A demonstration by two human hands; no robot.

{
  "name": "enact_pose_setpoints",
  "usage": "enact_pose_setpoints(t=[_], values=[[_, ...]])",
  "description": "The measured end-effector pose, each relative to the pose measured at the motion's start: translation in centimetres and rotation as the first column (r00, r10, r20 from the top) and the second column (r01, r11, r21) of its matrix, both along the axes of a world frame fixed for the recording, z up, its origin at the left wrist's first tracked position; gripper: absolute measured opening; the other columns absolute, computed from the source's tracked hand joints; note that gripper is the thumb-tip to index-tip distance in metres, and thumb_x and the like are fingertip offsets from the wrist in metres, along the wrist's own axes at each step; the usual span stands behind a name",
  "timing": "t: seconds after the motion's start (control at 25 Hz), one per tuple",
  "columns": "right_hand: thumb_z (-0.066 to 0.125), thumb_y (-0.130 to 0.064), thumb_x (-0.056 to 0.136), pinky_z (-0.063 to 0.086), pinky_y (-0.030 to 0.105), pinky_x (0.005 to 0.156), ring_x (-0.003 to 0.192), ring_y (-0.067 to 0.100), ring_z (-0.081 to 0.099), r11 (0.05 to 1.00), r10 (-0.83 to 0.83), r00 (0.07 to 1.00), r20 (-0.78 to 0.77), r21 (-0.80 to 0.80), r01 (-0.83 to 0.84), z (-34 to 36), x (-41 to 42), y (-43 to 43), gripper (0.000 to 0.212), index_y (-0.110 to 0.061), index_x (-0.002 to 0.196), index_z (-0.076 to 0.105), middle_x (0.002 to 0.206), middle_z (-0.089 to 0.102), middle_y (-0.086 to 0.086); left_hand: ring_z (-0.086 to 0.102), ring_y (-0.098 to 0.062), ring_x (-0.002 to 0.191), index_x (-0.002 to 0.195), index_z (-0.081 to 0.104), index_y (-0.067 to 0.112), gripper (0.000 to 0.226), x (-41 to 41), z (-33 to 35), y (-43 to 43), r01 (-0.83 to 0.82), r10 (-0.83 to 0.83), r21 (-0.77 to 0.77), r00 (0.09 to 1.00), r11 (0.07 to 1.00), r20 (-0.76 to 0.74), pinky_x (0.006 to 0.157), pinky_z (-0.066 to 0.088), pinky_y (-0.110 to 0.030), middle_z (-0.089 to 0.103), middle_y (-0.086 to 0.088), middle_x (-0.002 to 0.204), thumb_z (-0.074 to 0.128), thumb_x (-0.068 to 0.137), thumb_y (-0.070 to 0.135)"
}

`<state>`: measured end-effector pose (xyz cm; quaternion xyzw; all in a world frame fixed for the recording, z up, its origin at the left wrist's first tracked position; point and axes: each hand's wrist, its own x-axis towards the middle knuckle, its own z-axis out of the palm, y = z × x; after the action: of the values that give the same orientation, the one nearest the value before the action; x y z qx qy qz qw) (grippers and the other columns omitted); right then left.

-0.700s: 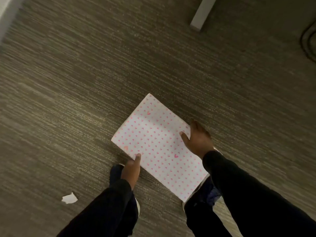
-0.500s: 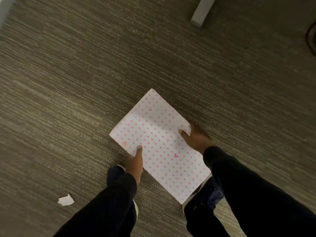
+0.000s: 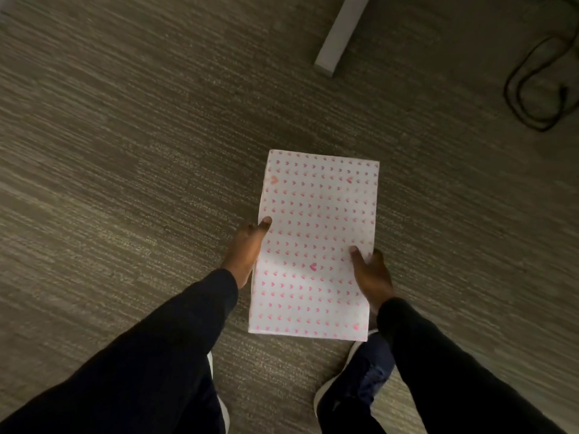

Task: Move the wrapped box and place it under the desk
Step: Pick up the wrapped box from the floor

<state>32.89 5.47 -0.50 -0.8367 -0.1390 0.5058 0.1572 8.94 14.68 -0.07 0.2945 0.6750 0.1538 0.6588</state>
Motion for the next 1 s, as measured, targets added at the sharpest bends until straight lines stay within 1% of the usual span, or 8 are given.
enact_pose_setpoints(t=[0.16,0.28,0.4,0.56,0.64,0.76,0.92,1.0], values=[[0.052,-0.064,0.096,0.050,0.043,0.090,0.106,0.025,0.058,0.987,-0.155,0.988,0.004,0.045,0.155,-0.4,-0.6,-0.7,0.062,-0.023,0.142,0.044,0.125,0.058,-0.003,0.071,-0.018,0.107,0.130,0.068,0.021,0.049,-0.2,-1.6,-1.9,0.054,-0.048,-0.135,0.998,0.989,0.044,0.078,0.052,-0.031,0.074,0.000,0.125,0.055,0.099,0.057],[0.059,-0.063,0.093,0.051,0.045,0.100,0.109,0.025,0.059,0.974,-0.215,0.977,-0.005,0.071,0.215,-0.3,-1.0,-0.8,0.063,-0.022,0.139,0.050,0.124,0.059,-0.004,0.074,-0.021,0.101,0.117,0.071,0.029,0.037,0.6,-1.4,-3.2,0.089,-0.086,-0.129,0.996,0.988,0.023,0.083,0.058,-0.037,0.078,0.002,0.114,0.067,0.092,0.057],[0.063,-0.059,0.093,0.050,0.040,0.096,0.111,0.024,0.062,0.977,-0.187,0.982,-0.017,0.101,0.188,1.5,-0.3,-0.8,0.059,-0.022,0.138,0.053,0.125,0.062,-0.006,0.078,-0.024,0.096,0.111,0.077,0.025,0.036,1.1,0.3,-3.1,0.093,-0.092,-0.097,0.996,0.991,0.014,0.091,0.062,-0.046,0.082,0.001,0.105,0.075,0.087,0.053],[0.062,-0.065,0.089,0.054,0.046,0.098,0.111,0.026,0.066,0.990,-0.111,0.994,0.014,0.084,0.110,6.9,2.4,-0.2,0.065,-0.023,0.138,0.054,0.128,0.067,-0.001,0.078,-0.024,0.095,0.113,0.076,0.019,0.032,2.0,6.3,-1.8,0.087,-0.081,-0.103,0.995,0.991,0.055,0.078,0.062,-0.036,0.082,-0.003,0.105,0.077,0.090,0.041],[0.064,-0.059,0.092,0.055,0.040,0.088,0.105,0.024,0.067,0.991,-0.095,0.995,-0.027,0.097,0.097,11.0,4.2,0.7,0.058,-0.021,0.135,0.056,0.125,0.069,0.000,0.079,-0.026,0.094,0.113,0.076,0.017,0.032,2.7,10.2,-0.8,0.065,-0.058,-0.107,0.996,0.992,0.071,0.078,0.062,-0.039,0.082,-0.005,0.102,0.077,0.090,0.040],[0.066,-0.050,0.095,0.053,0.029,0.068,0.095,0.017,0.069,0.988,-0.080,0.986,-0.148,0.121,0.098,17.8,6.8,2.9,0.043,-0.022,0.127,0.059,0.114,0.072,-0.003,0.077,-0.035,0.102,0.122,0.074,0.010,0.043,3.6,17.1,1.1,-0.013,0.035,-0.140,0.987,0.990,0.155,0.096,0.059,-0.053,0.081,-0.013,0.109,0.073,0.092,0.041],[0.069,-0.044,0.095,0.063,0.039,0.076,0.092,0.025,0.077,0.982,-0.107,0.963,-0.247,0.128,0.142,26.3,9.5,6.5,0.046,-0.016,0.130,0.060,0.111,0.078,0.003,0.068,-0.042,0.121,0.131,0.068,0.011,0.049,5.1,26.6,3.5,-0.098,0.202,-0.285,0.909,0.954,0.364,0.111,0.045,-0.061,0.072,-0.021,0.128,0.056,0.101,0.047],[0.067,-0.036,0.098,0.062,0.030,0.057,0.075,0.018,0.079,0.978,-0.103,0.956,-0.274,0.150,0.148,29.9,10.7,8.3,0.038,-0.013,0.128,0.061,0.099,0.080,0.003,0.065,-0.042,0.125,0.137,0.064,0.013,0.054,5.9,30.5,4.9,-0.103,0.224,-0.302,0.889,0.948,0.400,0.113,0.043,-0.061,0.070,-0.020,0.133,0.059,0.099,0.051]])
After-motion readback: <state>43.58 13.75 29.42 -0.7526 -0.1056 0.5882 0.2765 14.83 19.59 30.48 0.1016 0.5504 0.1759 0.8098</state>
